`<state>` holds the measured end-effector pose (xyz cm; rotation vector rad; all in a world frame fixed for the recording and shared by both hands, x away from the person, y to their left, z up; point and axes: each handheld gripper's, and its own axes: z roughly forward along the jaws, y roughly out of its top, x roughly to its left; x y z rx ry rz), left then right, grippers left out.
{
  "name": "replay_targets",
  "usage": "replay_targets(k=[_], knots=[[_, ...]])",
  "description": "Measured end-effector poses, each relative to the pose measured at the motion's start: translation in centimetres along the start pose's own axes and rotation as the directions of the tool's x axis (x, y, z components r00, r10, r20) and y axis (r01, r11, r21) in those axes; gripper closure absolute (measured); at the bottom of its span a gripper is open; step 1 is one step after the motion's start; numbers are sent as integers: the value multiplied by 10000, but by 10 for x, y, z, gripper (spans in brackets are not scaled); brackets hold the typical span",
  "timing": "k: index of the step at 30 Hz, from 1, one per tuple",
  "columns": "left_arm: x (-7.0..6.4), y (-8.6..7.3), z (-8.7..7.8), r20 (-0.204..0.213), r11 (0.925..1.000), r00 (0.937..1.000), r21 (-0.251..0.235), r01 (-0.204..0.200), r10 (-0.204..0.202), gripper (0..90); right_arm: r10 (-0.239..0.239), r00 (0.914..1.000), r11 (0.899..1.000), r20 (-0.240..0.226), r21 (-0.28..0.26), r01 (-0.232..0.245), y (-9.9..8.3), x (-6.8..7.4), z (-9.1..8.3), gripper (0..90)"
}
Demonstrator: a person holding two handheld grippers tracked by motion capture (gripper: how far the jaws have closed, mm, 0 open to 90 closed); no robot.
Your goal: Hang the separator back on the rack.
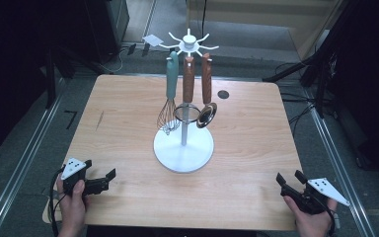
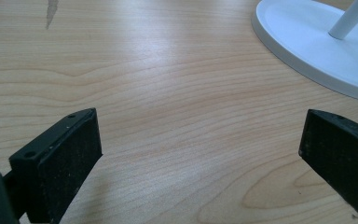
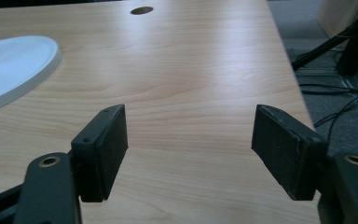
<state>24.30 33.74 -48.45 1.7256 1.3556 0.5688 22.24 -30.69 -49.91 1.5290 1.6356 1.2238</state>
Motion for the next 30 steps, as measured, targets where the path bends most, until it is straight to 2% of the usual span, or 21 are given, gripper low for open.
replay_targets(k=[4,8,13,17,20,23,30], knots=[[0,0,0,9,10000,10000,21,38,-38,0,255,9996,9996,90,-121,-254,-1,-9,-2,273],[1,0,1,4,10000,10000,66,46,-46,0,270,9996,9996,81,-108,-269,-3,-12,-4,268],[1,0,1,58,10000,10000,82,53,-54,0,257,9994,9996,253,-75,-255,-6,-17,-5,269],[1,1,1,90,9999,9999,100,88,-89,0,-30,9981,9999,623,116,23,-9,-21,-4,272],[2,1,2,113,9998,9999,149,90,-92,0,307,9977,9995,610,2,-307,-8,-24,-3,276],[2,1,2,155,9999,9998,124,86,-88,0,439,9972,9990,612,74,-444,-8,-25,-2,275],[2,2,3,192,9998,9997,163,115,-118,0,332,9973,9991,659,254,-350,-6,-25,2,265]])
